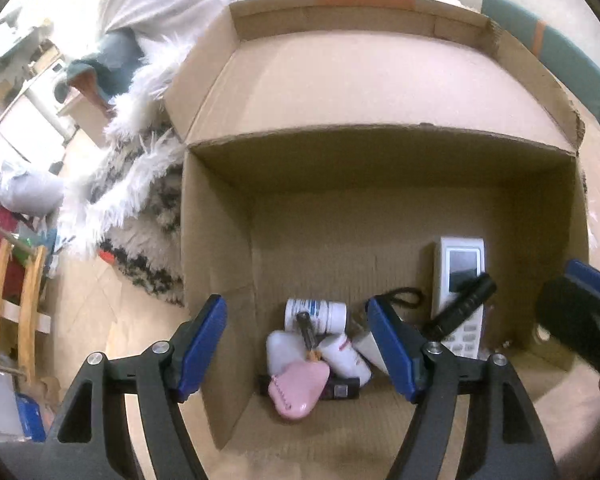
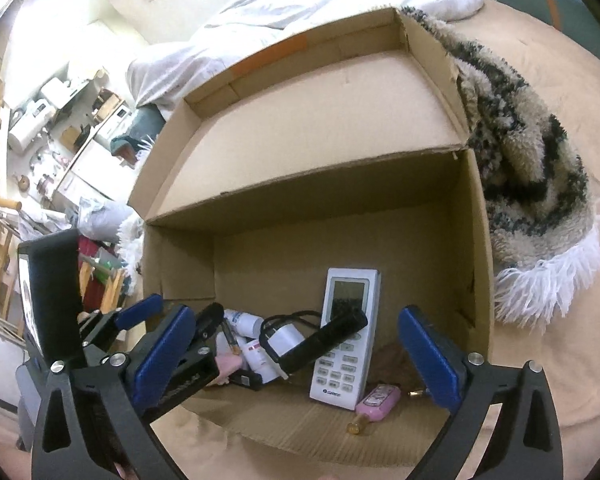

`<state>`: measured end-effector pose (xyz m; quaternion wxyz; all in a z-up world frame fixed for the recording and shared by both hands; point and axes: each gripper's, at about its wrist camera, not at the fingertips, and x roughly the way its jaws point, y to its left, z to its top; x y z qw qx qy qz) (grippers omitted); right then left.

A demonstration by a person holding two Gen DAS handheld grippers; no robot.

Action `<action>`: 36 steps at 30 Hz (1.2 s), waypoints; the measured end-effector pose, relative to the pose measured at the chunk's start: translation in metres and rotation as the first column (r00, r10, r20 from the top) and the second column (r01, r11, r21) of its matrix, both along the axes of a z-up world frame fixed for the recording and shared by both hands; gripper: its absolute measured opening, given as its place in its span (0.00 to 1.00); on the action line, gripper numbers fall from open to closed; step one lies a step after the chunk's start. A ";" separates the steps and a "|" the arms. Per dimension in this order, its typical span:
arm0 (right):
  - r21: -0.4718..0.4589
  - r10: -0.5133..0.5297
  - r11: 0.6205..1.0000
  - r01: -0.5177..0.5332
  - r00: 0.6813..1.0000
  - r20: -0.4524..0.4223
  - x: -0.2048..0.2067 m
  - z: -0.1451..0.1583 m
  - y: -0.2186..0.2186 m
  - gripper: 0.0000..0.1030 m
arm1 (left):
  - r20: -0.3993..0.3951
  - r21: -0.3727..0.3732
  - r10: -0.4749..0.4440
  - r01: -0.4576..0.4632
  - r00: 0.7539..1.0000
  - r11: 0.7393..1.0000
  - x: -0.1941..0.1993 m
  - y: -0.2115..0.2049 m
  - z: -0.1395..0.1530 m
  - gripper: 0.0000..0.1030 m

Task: Organize rigid objects
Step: 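Lower the battery and flashlight into the box and open both grippers, then withdraw both open grippers from the box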

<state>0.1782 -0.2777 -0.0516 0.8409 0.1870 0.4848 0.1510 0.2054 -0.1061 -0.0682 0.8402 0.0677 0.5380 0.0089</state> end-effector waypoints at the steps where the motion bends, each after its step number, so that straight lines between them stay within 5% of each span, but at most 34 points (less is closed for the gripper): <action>1: 0.000 -0.002 1.000 0.002 1.000 0.004 -0.001 0.002 -0.001 1.00 | -0.005 -0.007 0.002 -0.002 1.000 1.000 -0.002 0.002 0.001 0.68; 8: -0.005 -0.016 1.000 0.016 1.000 0.008 -0.016 0.006 -0.004 1.00 | -0.012 -0.060 0.002 -0.003 1.000 0.998 -0.025 0.014 0.011 0.70; 10: -0.013 -0.014 1.000 0.014 1.000 0.017 -0.024 0.009 -0.004 1.00 | 0.013 -0.049 -0.003 0.004 1.000 0.999 -0.032 0.016 0.015 0.81; 14: -0.018 -0.022 1.000 0.023 0.999 0.039 -0.041 0.015 -0.005 1.00 | 0.057 -0.070 -0.035 0.039 0.998 0.997 -0.053 0.026 0.026 0.84; 17: -0.002 -0.029 1.000 0.029 0.999 0.038 -0.054 0.016 -0.005 1.00 | 0.072 -0.111 -0.077 0.085 0.994 0.990 -0.066 0.034 0.031 0.99; 31: -0.086 -0.033 0.995 0.042 0.994 0.107 -0.109 0.021 0.009 1.00 | 0.229 -0.070 -0.035 0.053 0.973 0.996 -0.133 0.068 0.050 1.00; 36: -0.131 -0.050 0.989 0.072 0.985 0.166 -0.135 0.025 0.012 1.00 | 0.287 -0.165 -0.008 0.058 0.958 0.985 -0.149 0.078 0.063 1.00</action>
